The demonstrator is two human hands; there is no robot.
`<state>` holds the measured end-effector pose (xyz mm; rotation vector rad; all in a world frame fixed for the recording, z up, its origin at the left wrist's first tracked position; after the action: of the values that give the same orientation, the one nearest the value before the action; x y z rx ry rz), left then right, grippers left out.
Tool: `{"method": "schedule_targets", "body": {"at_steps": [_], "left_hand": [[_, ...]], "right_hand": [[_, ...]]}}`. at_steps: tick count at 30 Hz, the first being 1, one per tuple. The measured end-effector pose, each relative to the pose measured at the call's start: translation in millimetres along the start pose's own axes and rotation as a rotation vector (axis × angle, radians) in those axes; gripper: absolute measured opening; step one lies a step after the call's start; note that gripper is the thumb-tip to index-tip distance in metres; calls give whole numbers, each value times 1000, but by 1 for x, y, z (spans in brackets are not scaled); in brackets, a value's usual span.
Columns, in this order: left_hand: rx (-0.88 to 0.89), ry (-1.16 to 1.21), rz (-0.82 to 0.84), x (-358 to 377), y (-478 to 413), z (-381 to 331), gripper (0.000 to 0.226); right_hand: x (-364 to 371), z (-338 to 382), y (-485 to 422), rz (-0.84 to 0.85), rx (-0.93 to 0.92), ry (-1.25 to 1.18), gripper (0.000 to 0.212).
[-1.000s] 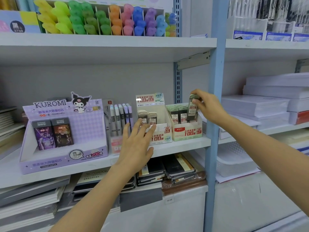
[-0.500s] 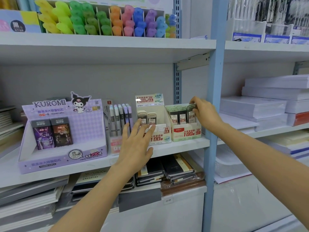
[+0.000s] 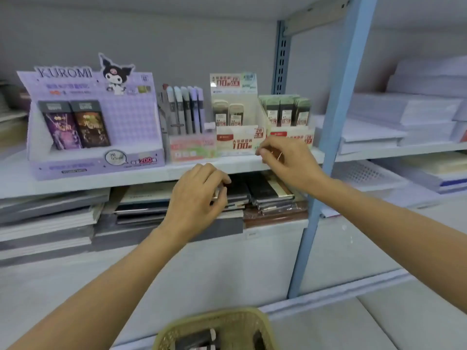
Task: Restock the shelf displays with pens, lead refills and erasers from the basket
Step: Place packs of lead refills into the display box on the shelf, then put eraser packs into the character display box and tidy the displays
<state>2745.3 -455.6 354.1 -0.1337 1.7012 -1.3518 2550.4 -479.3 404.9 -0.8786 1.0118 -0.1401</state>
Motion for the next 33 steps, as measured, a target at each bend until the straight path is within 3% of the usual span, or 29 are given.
{"method": "schedule_targets", "body": {"at_steps": [3,8,13,17,19,24,27,30,33], "left_hand": [[-135,106,260,36,73,5,6],[-440,300,1048,115,231,10,15],[-693,298,1301,159,363,-5,25],[-726,292,1350,175,427,-25,31],[-715,279,1295,178,442,-30,29],[-760,349,1108,181,450,-29,32],[-828,397,1051,182,454,-26,31],[-907,456,995,181,453,-20,26],[-932,463,949,179,447,-14,20]], "right_hand": [[72,18,46,336,20,-132,22],[206,14,150,960,190,-252,21],[306,2,270,1324,280,-221,27],[349,0,345,1419,446,-306,30],[364,0,366,1373,584,-345,21],[393,13,397,1240,930,-373,42],[399,11,405,1160,1054,-425,18],[397,0,407,1086,1243,-565,31],[392,-13,394,1039,1284,-689,35]]}}
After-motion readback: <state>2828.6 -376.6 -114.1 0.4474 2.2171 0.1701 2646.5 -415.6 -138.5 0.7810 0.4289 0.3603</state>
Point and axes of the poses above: each hand's wrist, its own y-axis away from the middle knuckle, its own x-axis out of the palm, z = x × y, the point moved 5 cm from there along -y, towards the middle knuckle, and after that the axes turned 1 degree about -z, right-handed, at the moved point
